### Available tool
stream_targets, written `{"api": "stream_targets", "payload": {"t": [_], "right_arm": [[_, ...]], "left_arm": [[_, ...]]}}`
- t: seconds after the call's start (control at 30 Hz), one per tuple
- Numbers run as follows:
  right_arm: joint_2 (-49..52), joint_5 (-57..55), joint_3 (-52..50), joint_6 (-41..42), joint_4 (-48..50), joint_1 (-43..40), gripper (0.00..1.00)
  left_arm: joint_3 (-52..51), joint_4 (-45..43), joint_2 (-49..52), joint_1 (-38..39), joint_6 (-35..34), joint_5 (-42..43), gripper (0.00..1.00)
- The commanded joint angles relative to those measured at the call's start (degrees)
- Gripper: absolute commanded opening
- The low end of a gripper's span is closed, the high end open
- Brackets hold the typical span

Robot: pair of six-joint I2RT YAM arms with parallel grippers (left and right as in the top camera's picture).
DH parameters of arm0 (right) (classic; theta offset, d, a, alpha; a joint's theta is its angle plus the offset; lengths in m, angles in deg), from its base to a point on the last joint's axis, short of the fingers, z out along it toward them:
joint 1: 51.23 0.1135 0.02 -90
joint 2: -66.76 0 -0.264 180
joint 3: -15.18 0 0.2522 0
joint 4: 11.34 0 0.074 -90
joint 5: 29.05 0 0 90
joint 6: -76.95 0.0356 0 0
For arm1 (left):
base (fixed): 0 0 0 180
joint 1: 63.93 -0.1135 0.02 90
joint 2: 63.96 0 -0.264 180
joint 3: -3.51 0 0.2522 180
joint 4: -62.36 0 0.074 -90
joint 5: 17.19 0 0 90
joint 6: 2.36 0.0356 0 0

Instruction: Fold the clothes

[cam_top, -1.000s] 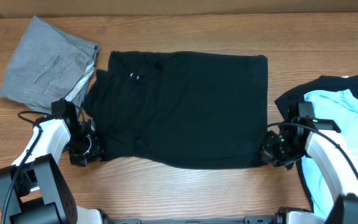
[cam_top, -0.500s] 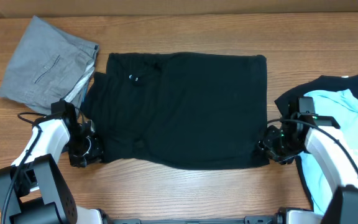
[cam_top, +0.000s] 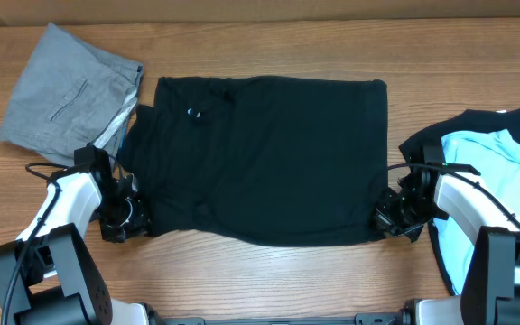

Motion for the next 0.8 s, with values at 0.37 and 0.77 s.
{"api": "stream_targets", "payload": {"t": [0.37, 0.77], "right_arm": [[-7.4, -7.3, 3.7, -0.3, -8.2, 0.2, 0.04], [-8.3, -7.6, 3.0, 1.6, -12.0, 0.2, 0.24]], "left_arm": [[0.8, 3.8, -0.2, -1.4, -0.2, -1.9, 0.04], [0.9, 4.5, -0.2, -1.9, -0.2, -2.1, 0.04]]}}
